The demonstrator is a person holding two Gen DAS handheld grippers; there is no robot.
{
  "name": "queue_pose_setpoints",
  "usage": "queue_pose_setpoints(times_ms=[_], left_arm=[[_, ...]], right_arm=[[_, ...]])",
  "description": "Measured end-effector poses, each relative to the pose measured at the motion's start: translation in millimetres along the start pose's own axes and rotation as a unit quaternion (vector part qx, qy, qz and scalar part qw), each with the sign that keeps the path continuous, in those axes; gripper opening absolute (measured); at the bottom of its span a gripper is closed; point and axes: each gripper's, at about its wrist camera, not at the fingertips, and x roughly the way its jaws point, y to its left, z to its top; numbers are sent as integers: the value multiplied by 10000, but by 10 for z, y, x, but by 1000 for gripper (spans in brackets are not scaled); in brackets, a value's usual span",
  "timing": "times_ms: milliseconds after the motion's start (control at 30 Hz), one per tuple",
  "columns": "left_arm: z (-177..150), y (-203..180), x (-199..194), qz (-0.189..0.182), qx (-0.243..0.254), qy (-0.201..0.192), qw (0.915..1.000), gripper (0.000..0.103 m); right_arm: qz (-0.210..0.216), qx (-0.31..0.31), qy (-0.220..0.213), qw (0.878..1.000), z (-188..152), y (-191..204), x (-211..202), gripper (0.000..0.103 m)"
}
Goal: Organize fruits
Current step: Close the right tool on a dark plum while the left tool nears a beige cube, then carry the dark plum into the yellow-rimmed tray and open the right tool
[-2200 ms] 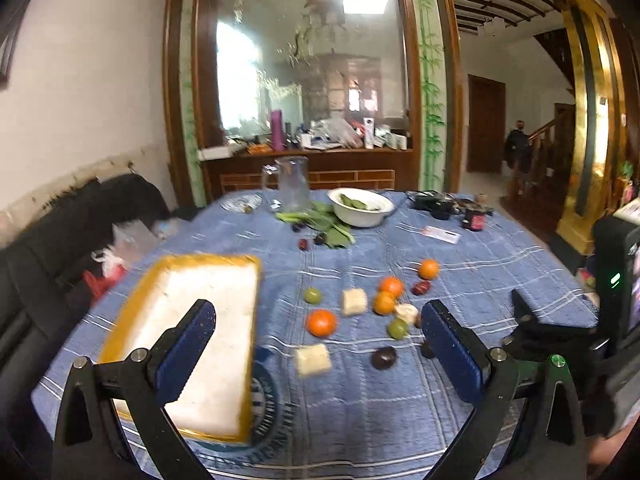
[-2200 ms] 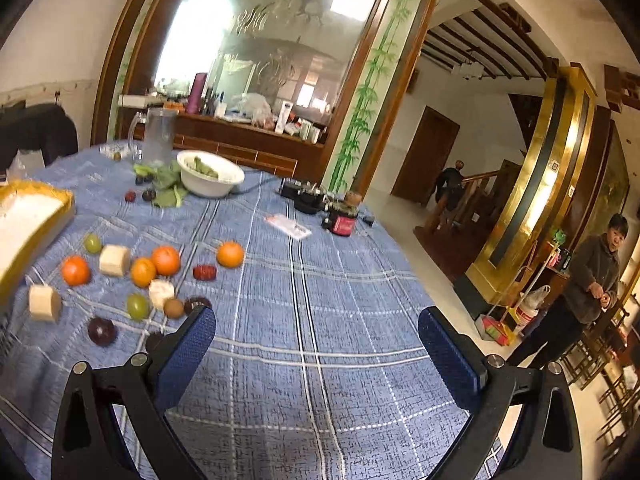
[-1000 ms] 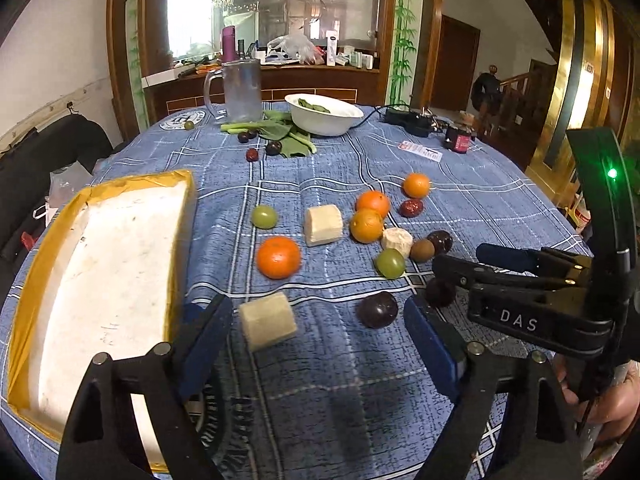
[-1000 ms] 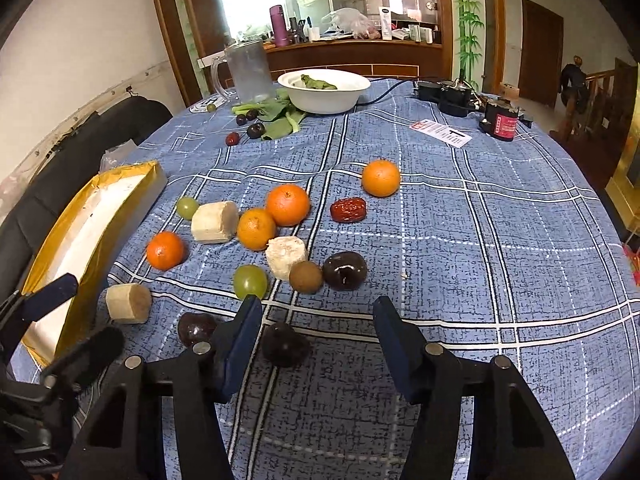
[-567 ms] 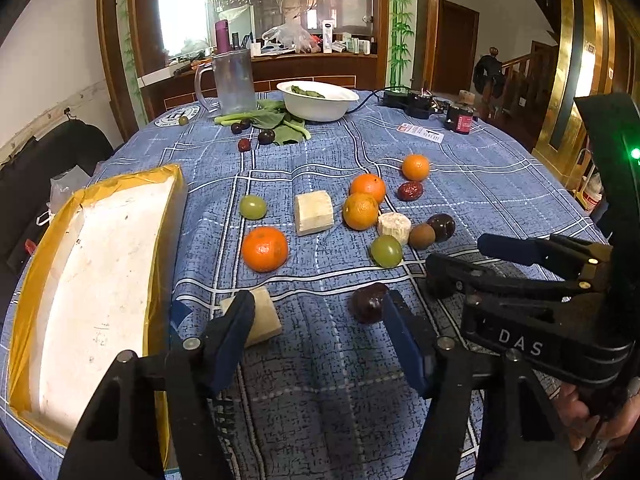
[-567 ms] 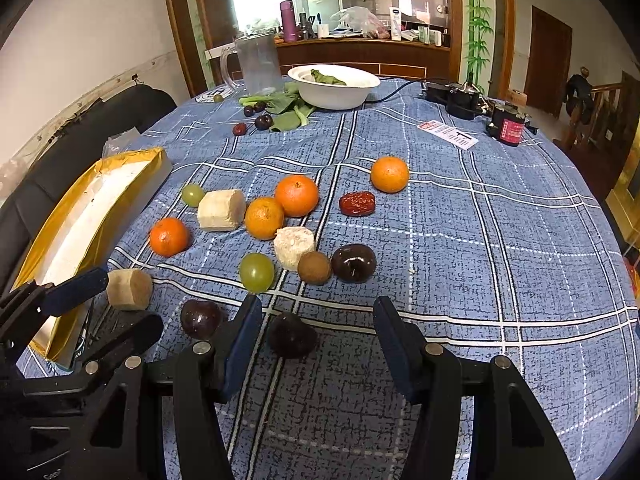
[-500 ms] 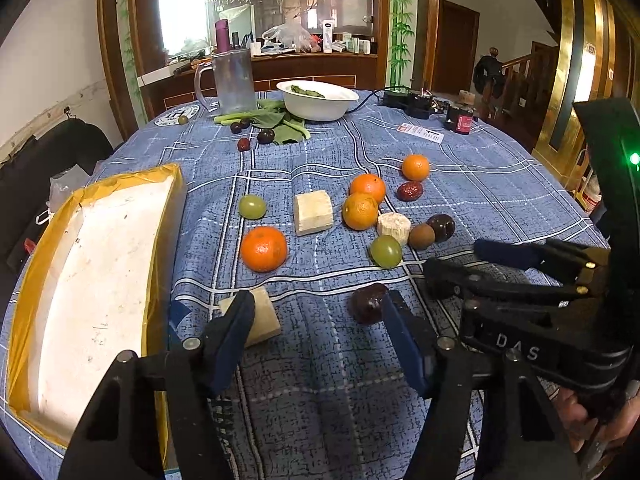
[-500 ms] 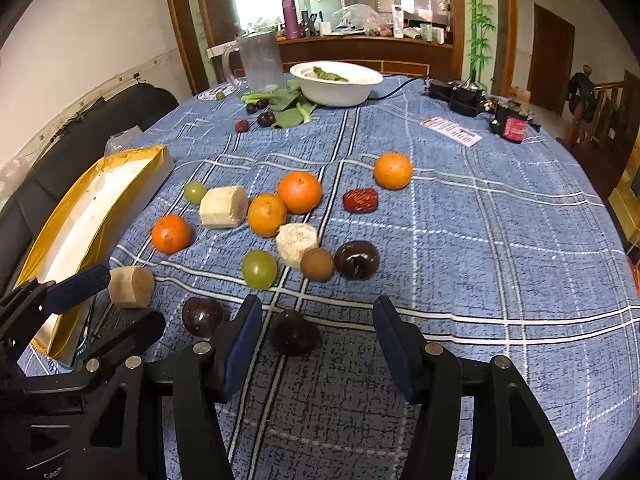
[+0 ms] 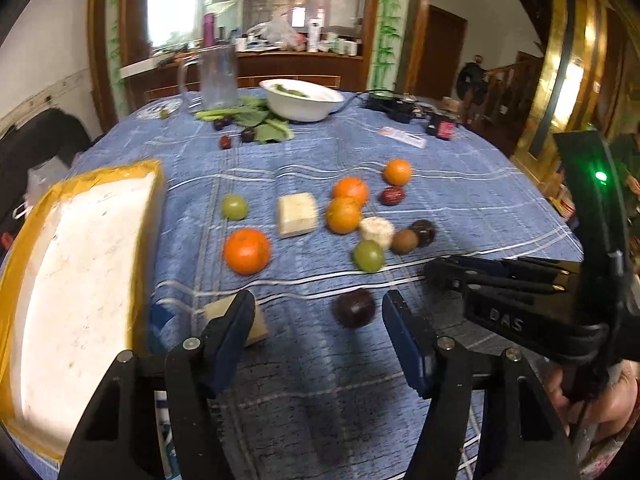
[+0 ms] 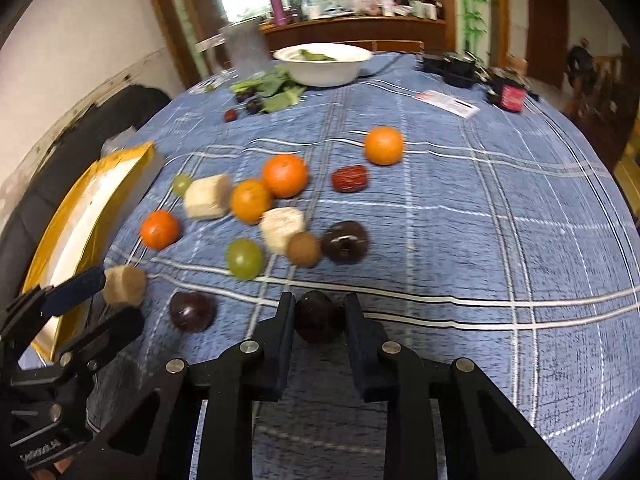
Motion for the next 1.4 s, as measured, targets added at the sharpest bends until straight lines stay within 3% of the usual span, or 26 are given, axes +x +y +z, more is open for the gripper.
queue_pose_setpoints(times_ms=[167,267,367,600,800,933,1100,1233,1400], left_arm=[[58,-227,242,-199,501,282,9981,64],[30,-319,440,-232,687,602,9955,42],[12,-342,459,95,826,540,9951,24],[14,-67,197,53,186,300,9994,24],[25,357,-294,257,-356,-130,9989,25],[-78,815,-590,682,-701,-263,9949,25],[-296,1520,-709,1149,-1384,-202,9835,25],[-465,1874,-794,1359,-1770,-183,9746,25],[-612,2151,-851,1413,-2151,-121,9663,25]], right_arm=[[60,115,14,9999,2,-43,-25,25],[73,120,-7,9999,-16,-48,-50,25],[74,140,-9,9999,-11,-47,-50,26],[147,148,-188,9996,2,-47,-105,26],[382,71,-609,9974,16,55,-291,26],[631,-190,-659,9957,13,409,-472,26],[1442,-537,-440,9871,64,1096,-528,26],[2142,-764,-62,9738,93,1722,-363,27],[2275,-1156,312,9664,5,2337,-79,27]])
